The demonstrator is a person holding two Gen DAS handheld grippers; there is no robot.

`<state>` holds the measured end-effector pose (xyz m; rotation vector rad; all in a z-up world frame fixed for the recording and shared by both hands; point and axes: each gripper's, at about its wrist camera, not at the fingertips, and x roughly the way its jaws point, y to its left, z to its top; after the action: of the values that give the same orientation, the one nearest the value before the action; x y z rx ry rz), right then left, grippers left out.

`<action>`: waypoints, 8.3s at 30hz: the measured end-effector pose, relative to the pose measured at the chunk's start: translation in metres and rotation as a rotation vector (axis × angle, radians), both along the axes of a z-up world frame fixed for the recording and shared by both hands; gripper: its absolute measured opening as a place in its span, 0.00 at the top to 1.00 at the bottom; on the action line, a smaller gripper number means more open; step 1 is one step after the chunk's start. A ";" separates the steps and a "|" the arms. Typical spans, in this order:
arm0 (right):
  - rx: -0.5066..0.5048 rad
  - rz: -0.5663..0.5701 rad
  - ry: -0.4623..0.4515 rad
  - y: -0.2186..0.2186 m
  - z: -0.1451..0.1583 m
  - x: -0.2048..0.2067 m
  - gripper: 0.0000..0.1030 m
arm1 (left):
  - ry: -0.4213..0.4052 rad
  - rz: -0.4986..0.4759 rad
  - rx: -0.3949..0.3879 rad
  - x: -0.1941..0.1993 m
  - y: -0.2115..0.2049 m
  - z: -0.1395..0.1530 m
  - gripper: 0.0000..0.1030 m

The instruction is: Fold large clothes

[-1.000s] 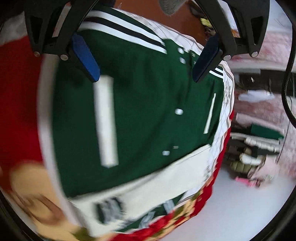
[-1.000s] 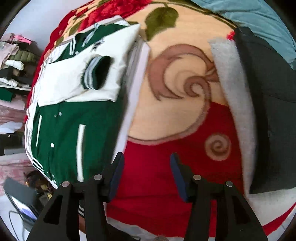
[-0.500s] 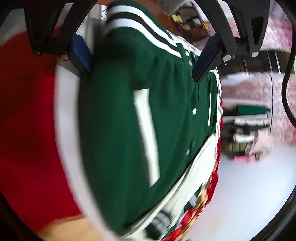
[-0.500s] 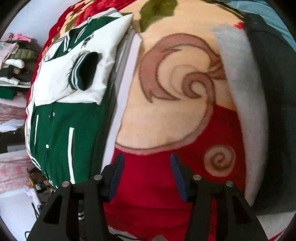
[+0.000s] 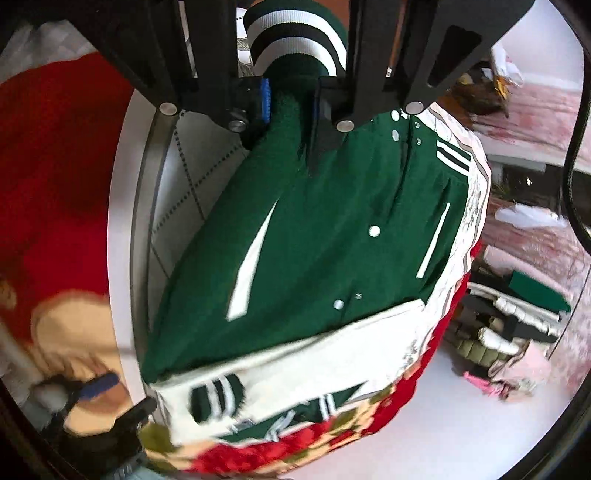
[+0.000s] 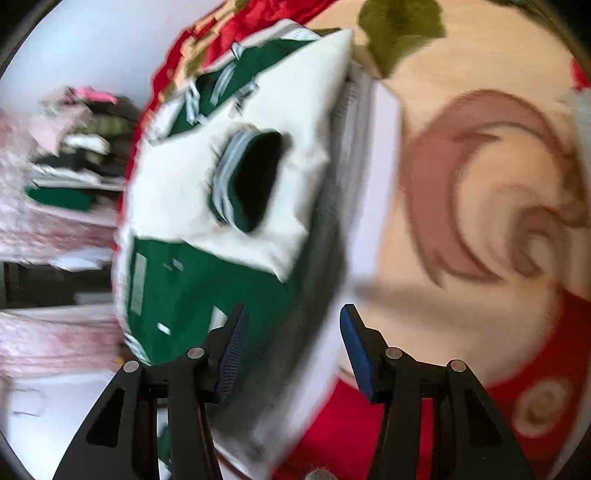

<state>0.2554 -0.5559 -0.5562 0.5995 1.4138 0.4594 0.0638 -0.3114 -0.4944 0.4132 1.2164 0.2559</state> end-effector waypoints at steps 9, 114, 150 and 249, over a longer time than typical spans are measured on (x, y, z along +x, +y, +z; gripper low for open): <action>0.267 -0.173 0.102 0.007 -0.057 0.066 0.36 | -0.002 0.039 -0.028 0.011 0.013 -0.005 0.88; -0.385 -0.300 0.032 0.121 0.128 0.004 0.55 | -0.059 0.346 -0.301 0.162 0.343 0.024 0.06; 0.111 -0.493 0.008 0.003 -0.021 0.020 0.11 | 0.137 0.368 -0.424 0.192 0.239 -0.096 0.00; -0.468 0.158 0.008 0.268 0.054 0.252 0.93 | -0.091 0.675 -0.676 0.130 0.482 -0.050 0.85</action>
<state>0.5074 -0.2878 -0.5027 0.1120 1.5168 0.2344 0.1937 0.1711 -0.5449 -0.6034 1.2407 0.4097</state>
